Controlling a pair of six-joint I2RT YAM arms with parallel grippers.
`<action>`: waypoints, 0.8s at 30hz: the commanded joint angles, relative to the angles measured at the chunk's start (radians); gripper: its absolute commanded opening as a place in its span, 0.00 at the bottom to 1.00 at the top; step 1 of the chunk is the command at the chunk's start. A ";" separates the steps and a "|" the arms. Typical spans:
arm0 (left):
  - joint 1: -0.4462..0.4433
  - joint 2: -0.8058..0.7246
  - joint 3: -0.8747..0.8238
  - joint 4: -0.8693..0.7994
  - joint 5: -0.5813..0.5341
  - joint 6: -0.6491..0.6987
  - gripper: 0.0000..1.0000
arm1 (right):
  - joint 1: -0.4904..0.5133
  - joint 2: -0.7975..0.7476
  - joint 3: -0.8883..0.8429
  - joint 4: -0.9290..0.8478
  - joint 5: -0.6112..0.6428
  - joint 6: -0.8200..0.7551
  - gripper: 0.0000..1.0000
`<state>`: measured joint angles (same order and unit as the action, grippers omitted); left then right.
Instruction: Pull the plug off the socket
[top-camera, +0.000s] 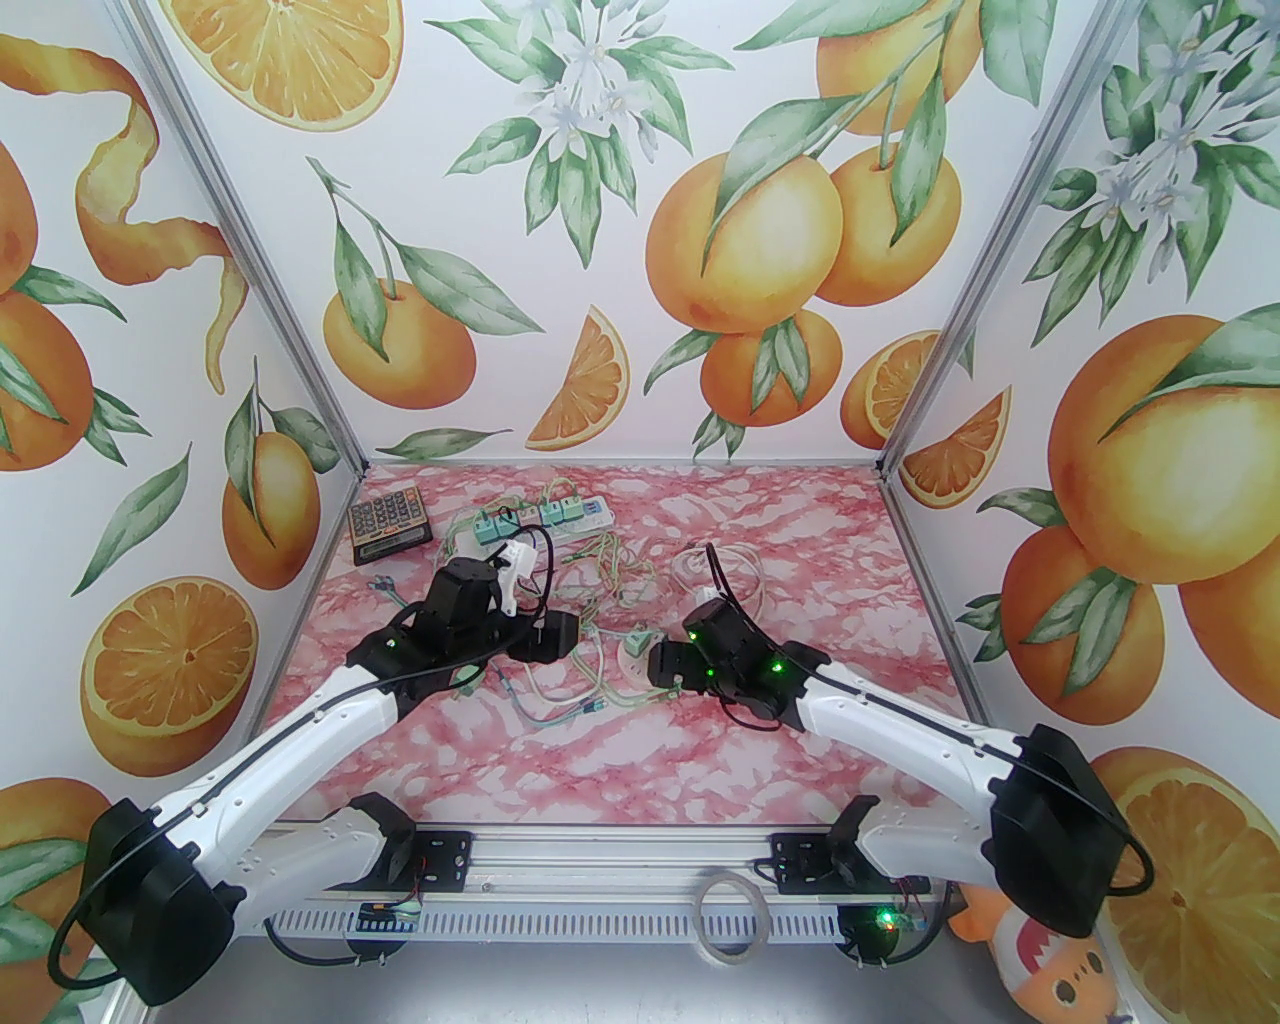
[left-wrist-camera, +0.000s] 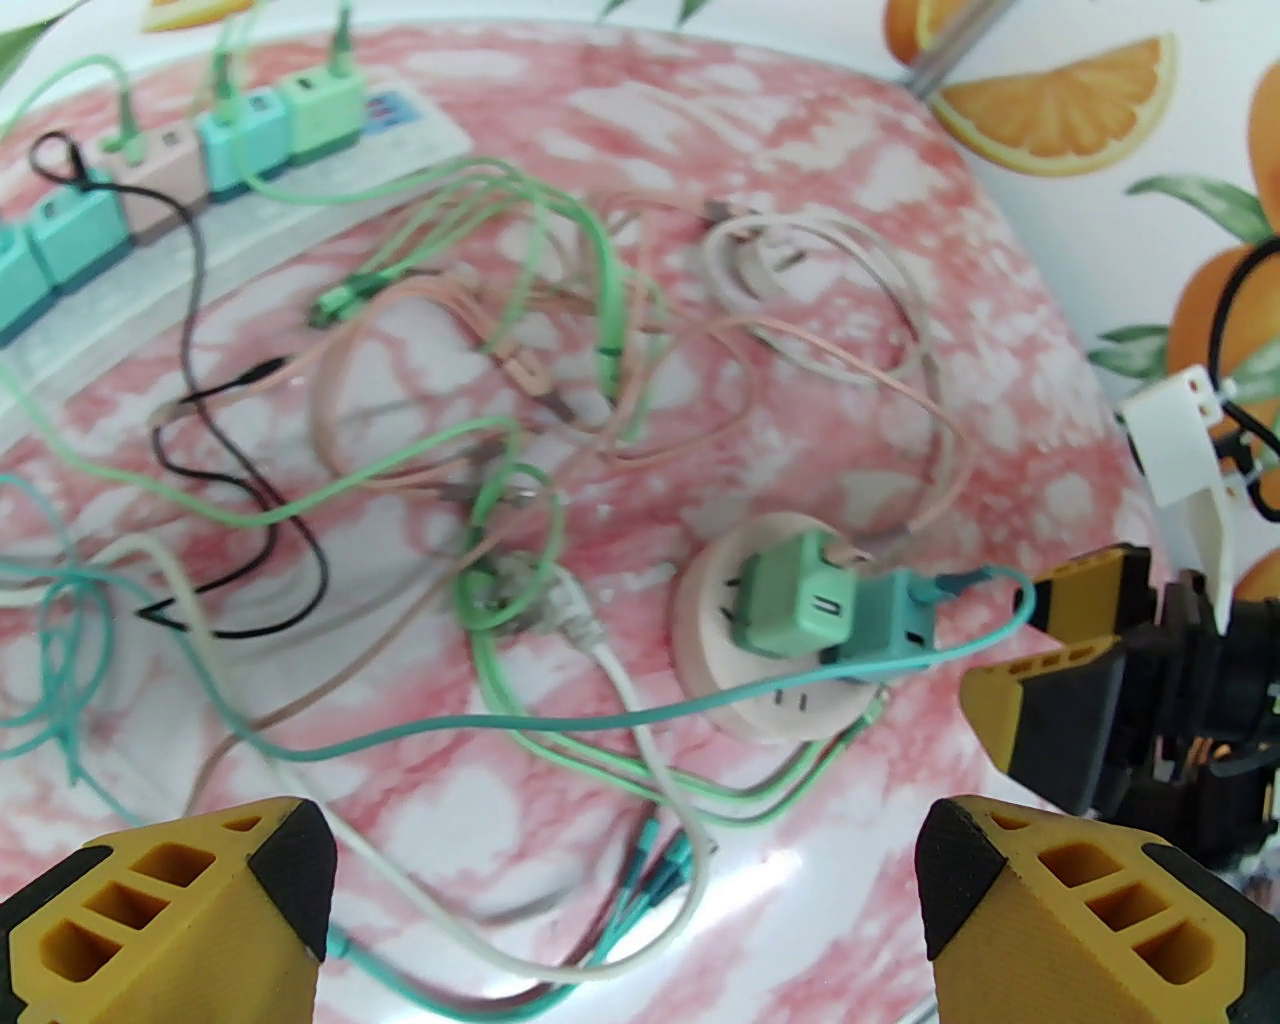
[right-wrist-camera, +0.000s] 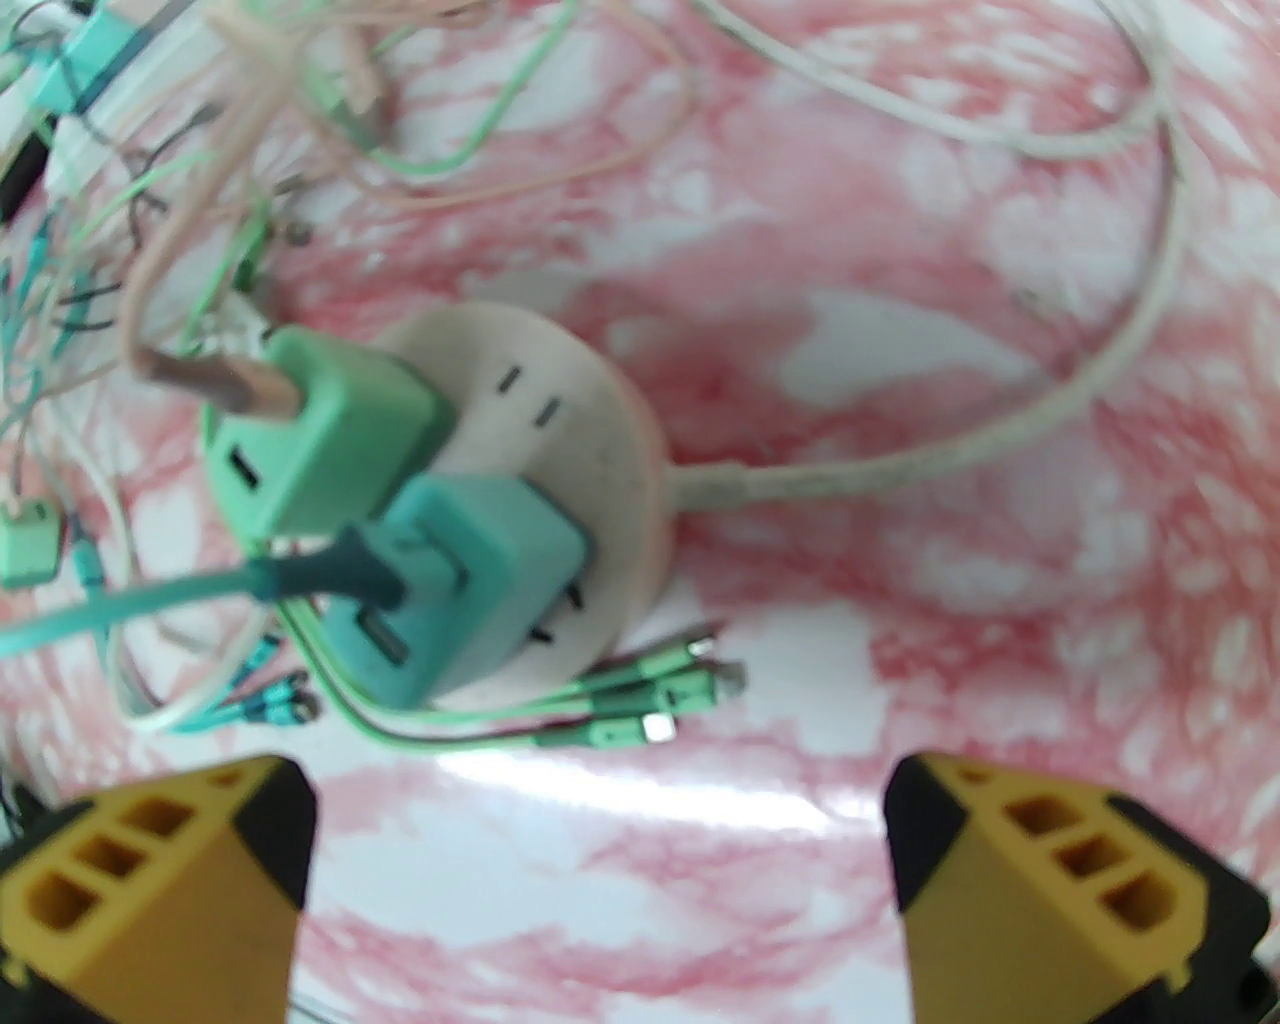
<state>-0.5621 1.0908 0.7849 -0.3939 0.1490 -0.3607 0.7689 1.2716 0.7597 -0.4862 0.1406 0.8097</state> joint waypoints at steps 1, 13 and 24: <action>-0.028 -0.026 -0.035 0.041 0.002 -0.013 1.00 | 0.017 0.036 0.069 -0.120 0.126 0.159 1.00; -0.132 -0.079 -0.071 0.021 -0.060 -0.032 1.00 | 0.078 0.185 0.203 -0.159 0.157 0.263 0.94; -0.134 -0.100 -0.111 0.074 -0.027 -0.041 1.00 | 0.081 0.257 0.253 -0.146 0.184 0.272 0.70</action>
<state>-0.6903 0.9943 0.6910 -0.3546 0.1093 -0.3908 0.8452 1.5124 0.9886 -0.6346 0.2935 1.0706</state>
